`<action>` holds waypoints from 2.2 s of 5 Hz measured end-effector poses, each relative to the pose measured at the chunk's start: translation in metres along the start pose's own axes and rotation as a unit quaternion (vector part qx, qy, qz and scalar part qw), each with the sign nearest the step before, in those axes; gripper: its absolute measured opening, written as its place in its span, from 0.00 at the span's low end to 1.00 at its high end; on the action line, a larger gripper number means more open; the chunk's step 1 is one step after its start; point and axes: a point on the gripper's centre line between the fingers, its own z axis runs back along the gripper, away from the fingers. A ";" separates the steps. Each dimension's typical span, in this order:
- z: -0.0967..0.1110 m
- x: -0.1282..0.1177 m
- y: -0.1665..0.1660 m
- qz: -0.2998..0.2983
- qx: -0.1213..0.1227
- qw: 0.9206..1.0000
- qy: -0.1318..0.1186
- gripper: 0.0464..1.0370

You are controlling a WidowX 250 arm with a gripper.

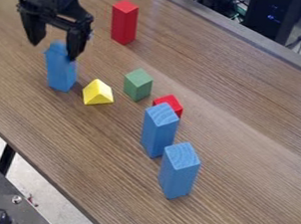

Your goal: Move the blue block next to the red block

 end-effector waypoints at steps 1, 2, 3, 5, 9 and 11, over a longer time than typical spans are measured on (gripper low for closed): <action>-0.008 -0.011 -0.001 -0.003 -0.003 1.000 0.014 0.91; -0.002 -0.009 0.000 -0.001 0.002 1.000 -0.004 0.61; 0.001 -0.002 -0.002 0.005 -0.006 1.000 -0.020 0.48; 0.027 0.033 0.002 -0.031 -0.014 0.996 -0.078 0.48; 0.089 0.102 -0.052 -0.132 -0.111 0.978 -0.120 0.48; 0.063 0.105 -0.069 -0.158 -0.115 0.977 -0.089 0.48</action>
